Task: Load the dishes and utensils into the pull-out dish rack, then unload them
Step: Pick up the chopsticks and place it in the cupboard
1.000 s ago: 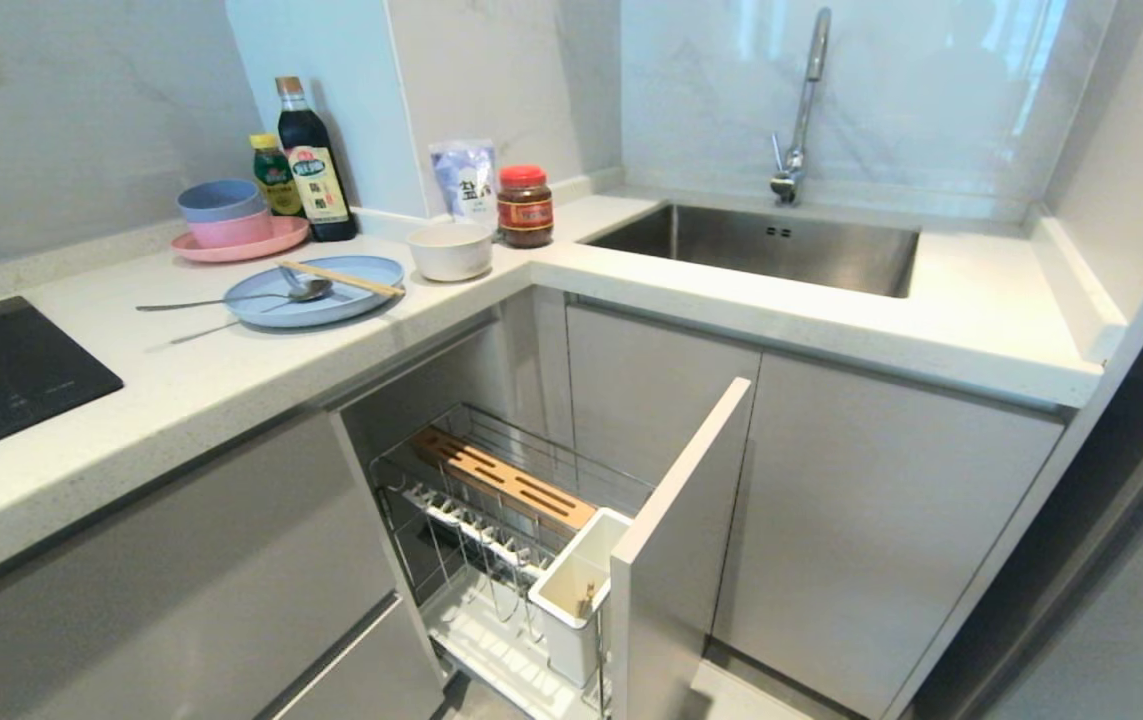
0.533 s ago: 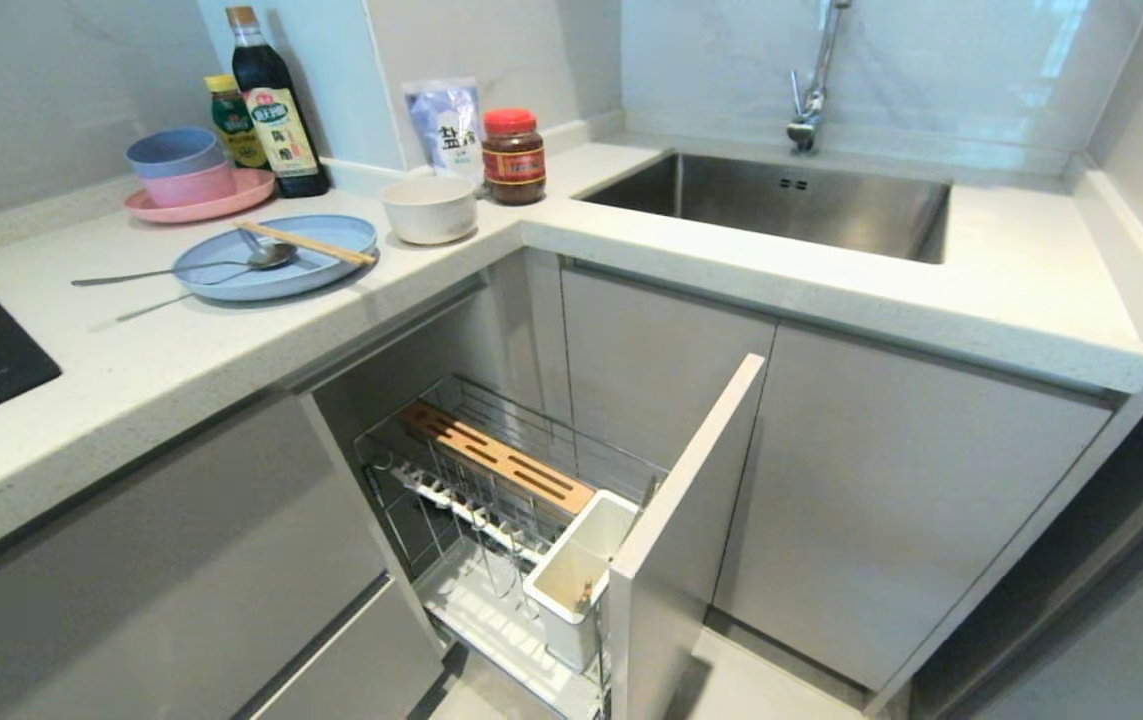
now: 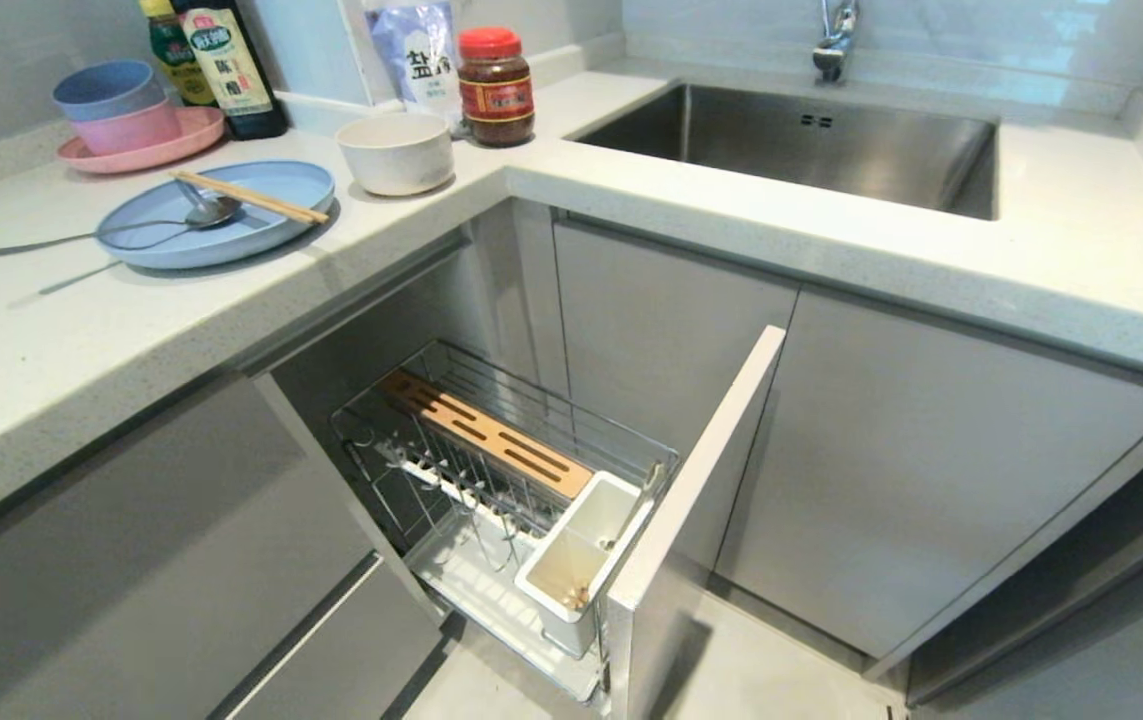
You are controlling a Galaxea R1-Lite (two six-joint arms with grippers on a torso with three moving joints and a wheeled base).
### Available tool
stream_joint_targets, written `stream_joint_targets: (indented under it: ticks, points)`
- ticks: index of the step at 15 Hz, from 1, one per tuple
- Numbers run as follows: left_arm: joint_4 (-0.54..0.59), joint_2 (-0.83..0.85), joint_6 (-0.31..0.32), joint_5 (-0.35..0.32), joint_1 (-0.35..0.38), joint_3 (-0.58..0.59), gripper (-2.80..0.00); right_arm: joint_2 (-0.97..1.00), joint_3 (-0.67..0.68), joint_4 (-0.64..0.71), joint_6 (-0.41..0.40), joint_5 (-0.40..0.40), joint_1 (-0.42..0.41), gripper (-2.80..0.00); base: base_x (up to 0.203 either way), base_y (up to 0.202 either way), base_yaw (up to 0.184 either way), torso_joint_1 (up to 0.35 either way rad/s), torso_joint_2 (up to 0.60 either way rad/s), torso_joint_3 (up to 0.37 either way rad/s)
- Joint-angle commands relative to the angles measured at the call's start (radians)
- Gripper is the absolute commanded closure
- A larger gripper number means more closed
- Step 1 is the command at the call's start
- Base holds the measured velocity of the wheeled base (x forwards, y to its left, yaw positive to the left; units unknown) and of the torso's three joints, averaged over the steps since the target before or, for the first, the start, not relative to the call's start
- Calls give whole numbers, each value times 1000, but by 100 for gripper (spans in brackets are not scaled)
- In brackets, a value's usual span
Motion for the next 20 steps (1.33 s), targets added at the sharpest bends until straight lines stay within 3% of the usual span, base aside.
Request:
stream_joint_targets:
  ticks: [1, 14, 20]
  points:
    - [-1, 2, -1, 0, 0, 26, 0, -4, 2, -1, 0, -1, 0, 0, 0, 0, 0, 0, 3, -203]
    - [-1, 2, -4, 0, 0, 26, 0, -4, 2, 0, 0, 0, 0, 0, 0, 0, 0, 3, 5, -200]
    - [1, 2, -4, 6, 0, 26, 0, -4, 2, 0, 0, 0, 0, 0, 0, 0, 0, 1, 2, -38]
